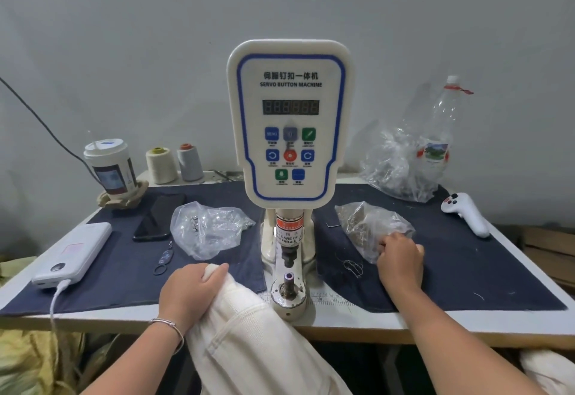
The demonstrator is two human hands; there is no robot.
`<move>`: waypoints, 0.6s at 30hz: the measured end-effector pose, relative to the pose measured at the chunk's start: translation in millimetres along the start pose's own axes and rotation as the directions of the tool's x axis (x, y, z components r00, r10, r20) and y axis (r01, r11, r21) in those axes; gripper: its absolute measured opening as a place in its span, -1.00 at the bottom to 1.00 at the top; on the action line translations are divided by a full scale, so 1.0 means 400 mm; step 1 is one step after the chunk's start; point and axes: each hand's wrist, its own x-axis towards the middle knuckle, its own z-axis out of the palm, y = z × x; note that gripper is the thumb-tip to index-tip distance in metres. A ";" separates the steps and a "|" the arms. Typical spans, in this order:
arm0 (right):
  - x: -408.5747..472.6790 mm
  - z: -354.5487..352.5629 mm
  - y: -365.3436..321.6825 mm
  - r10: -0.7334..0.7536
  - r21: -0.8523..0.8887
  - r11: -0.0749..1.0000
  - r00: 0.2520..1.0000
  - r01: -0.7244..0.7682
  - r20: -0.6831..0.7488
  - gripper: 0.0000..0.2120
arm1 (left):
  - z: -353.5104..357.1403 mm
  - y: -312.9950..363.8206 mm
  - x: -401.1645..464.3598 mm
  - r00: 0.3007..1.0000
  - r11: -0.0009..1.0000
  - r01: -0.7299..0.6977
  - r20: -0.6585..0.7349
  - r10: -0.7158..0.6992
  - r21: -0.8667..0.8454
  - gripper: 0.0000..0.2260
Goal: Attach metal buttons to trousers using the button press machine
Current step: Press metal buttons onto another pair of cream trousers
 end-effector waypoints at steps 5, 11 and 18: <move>-0.012 0.001 -0.004 0.023 0.165 0.986 0.991 -0.001 -0.132 -0.83 | -0.004 0.005 -0.003 1.000 1.000 0.015 0.013 -0.016 0.012 -0.51; -0.058 -0.032 0.003 0.082 0.367 0.930 0.975 0.000 -0.207 -0.84 | -0.006 0.009 -0.005 1.000 1.000 0.016 0.018 -0.016 0.021 -0.50; -0.139 -0.147 -0.033 0.231 0.695 0.715 0.962 -0.068 -0.144 -0.93 | 0.000 0.003 -0.001 0.999 0.996 0.004 0.036 -0.007 0.087 -0.54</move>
